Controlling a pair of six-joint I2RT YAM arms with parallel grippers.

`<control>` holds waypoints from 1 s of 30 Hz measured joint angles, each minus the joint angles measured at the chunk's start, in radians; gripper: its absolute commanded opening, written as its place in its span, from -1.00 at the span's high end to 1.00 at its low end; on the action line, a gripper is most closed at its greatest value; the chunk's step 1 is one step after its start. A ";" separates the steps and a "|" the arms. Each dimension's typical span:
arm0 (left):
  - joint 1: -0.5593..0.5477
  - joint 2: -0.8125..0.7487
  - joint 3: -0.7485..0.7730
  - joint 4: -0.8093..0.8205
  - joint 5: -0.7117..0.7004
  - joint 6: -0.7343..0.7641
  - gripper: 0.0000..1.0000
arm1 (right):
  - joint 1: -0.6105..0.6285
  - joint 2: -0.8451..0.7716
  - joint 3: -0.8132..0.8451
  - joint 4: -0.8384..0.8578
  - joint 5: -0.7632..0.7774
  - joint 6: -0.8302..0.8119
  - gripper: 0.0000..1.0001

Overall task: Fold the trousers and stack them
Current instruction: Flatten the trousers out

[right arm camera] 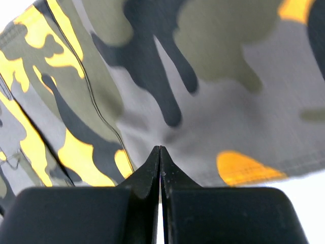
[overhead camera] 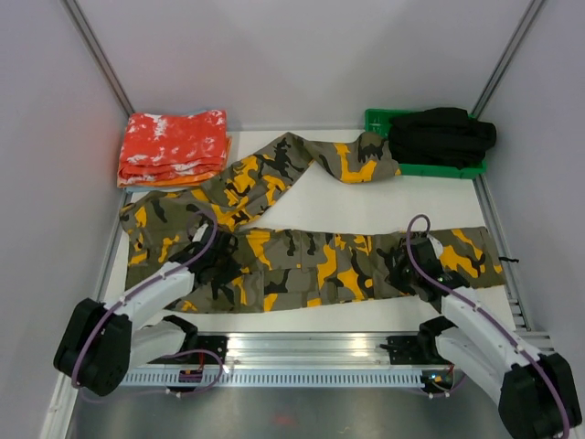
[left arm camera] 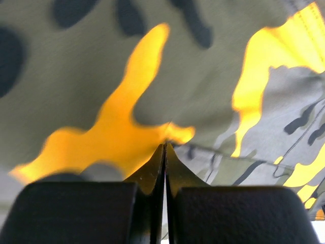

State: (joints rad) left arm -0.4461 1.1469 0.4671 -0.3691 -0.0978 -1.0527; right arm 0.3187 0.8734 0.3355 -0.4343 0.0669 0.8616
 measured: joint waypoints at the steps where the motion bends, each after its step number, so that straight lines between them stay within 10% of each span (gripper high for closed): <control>1: -0.001 -0.021 -0.003 -0.024 -0.003 -0.006 0.95 | 0.000 -0.036 -0.010 -0.023 0.000 0.006 1.00; 10: -0.002 -0.143 0.037 -0.200 -0.015 0.008 0.95 | 0.002 -0.144 0.025 -0.222 -0.024 -0.022 0.89; 20: -0.002 0.020 0.322 -0.106 -0.009 0.138 0.95 | -0.007 0.336 0.533 -0.117 0.046 -0.134 1.00; 30: -0.140 0.217 0.303 -0.008 0.003 0.124 0.95 | -0.127 0.454 0.462 -0.095 0.177 -0.165 1.00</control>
State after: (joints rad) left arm -0.5858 1.3643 0.7700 -0.3775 -0.0944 -0.9291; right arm 0.1913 1.3273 0.7975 -0.5297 0.2443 0.6968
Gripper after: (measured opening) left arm 0.025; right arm 0.004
